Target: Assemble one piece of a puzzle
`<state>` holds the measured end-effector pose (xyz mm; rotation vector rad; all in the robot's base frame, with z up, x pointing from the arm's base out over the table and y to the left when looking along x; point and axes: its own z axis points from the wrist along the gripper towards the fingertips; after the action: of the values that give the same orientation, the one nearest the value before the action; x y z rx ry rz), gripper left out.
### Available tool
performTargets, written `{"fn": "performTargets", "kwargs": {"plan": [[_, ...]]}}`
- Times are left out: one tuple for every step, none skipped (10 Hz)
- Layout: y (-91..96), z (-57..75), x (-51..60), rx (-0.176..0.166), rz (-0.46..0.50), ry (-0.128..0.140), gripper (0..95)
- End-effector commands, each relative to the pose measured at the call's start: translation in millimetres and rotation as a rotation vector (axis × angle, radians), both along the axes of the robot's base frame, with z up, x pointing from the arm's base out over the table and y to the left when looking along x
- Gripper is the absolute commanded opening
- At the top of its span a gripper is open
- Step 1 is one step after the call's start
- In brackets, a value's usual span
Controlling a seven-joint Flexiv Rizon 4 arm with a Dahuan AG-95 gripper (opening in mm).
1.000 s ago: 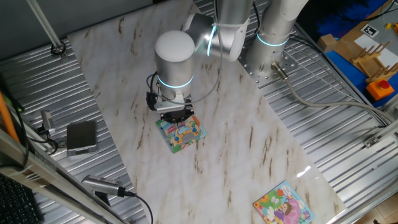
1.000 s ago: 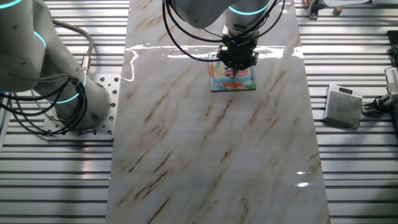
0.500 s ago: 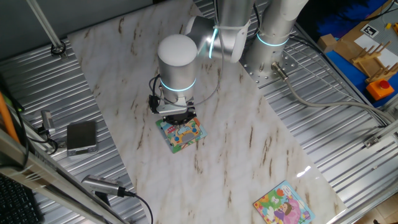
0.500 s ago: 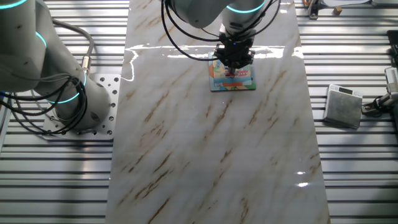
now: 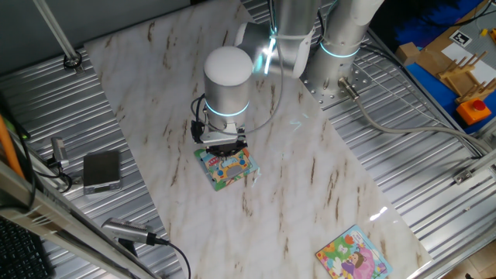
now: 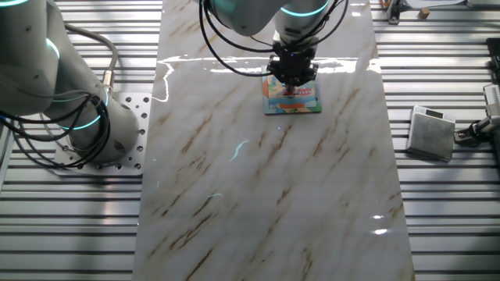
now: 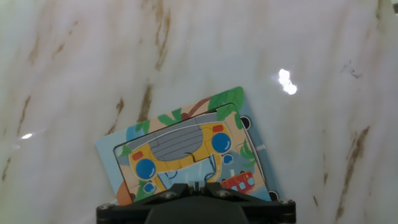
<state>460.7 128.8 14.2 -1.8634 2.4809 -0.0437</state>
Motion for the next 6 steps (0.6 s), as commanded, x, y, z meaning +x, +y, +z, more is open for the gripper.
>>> {"fn": "performTargets", "kwargs": {"plan": [[-1.2, -8.6, 1.3, -0.008, -0.009, -0.005, 0.0], [-1.2, -8.1, 1.2, -0.004, -0.015, -0.002, 0.0], [-0.4, -4.6, 0.3, -0.001, -0.031, 0.004, 0.0], [0.9, 0.3, -0.9, -0.003, -0.038, 0.006, 0.0], [2.1, 4.9, -1.5, -0.007, -0.042, 0.006, 0.0], [2.5, 6.2, -1.9, -0.005, -0.044, 0.008, 0.0]]}}
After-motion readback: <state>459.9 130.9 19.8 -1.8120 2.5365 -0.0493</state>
